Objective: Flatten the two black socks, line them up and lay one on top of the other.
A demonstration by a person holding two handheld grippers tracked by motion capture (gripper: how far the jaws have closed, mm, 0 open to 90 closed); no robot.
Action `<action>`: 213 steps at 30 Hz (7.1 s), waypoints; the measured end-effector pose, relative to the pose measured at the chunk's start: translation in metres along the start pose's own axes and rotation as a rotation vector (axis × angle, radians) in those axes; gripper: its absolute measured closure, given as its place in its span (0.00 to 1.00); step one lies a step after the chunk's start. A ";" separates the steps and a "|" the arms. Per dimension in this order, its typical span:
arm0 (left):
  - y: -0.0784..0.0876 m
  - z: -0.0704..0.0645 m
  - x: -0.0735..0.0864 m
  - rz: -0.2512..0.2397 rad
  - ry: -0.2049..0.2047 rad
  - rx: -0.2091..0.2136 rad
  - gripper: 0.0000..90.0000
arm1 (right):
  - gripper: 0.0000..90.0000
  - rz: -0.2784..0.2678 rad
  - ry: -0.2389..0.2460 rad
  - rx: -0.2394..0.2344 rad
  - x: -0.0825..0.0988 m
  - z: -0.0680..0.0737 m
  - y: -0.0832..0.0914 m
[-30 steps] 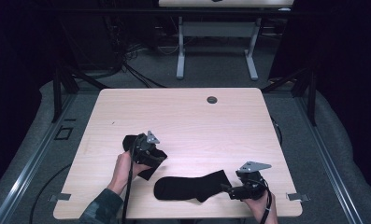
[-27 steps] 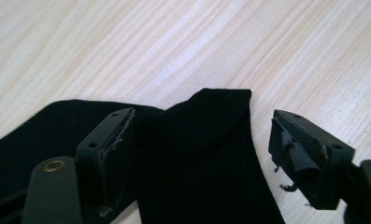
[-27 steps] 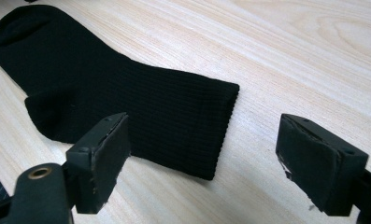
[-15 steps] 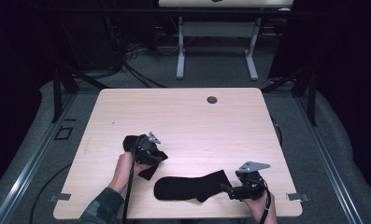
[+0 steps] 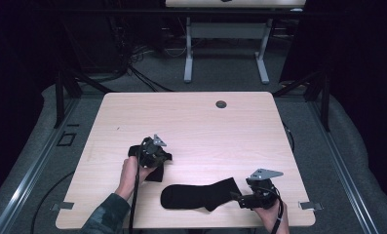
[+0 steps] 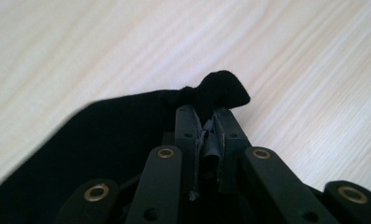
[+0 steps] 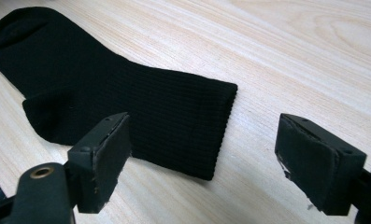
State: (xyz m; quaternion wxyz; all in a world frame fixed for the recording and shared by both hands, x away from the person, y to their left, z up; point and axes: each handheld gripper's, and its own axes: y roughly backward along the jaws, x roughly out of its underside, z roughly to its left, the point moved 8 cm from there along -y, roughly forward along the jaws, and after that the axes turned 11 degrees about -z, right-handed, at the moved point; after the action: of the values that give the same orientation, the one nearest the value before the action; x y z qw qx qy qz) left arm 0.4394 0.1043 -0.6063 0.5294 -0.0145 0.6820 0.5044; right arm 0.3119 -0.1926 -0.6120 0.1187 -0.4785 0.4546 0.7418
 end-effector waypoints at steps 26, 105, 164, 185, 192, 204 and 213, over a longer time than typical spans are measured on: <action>-0.068 -0.065 -0.053 0.024 0.054 0.117 0.53 | 0.20 0.008 0.006 -0.025 -0.002 0.007 -0.011; -0.001 -0.012 -0.063 0.029 0.005 0.062 0.98 | 0.43 0.076 0.232 -0.148 -0.073 0.078 -0.099; -0.007 0.013 -0.025 0.052 -0.073 0.088 0.45 | 0.61 0.110 0.137 -0.114 -0.045 -0.020 -0.064; -0.032 0.012 -0.001 0.114 -0.202 0.141 0.65 | 0.59 0.184 0.209 -0.029 -0.040 0.026 -0.088; -0.033 0.011 -0.001 0.111 -0.182 0.167 0.89 | 0.70 0.190 0.200 -0.021 -0.041 0.023 -0.092; -0.033 0.011 0.001 0.098 -0.109 0.139 0.98 | 0.89 0.185 0.143 -0.004 -0.043 0.007 -0.089; -0.017 0.005 0.014 0.088 -0.049 0.141 0.98 | 0.89 0.165 0.163 0.026 -0.043 -0.011 -0.085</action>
State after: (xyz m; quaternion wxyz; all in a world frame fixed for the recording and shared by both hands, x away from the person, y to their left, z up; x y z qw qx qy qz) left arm 0.4464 0.1061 -0.6276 0.5231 0.0650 0.7025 0.4782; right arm 0.3925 -0.1421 -0.6262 0.0262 -0.4968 0.5101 0.7016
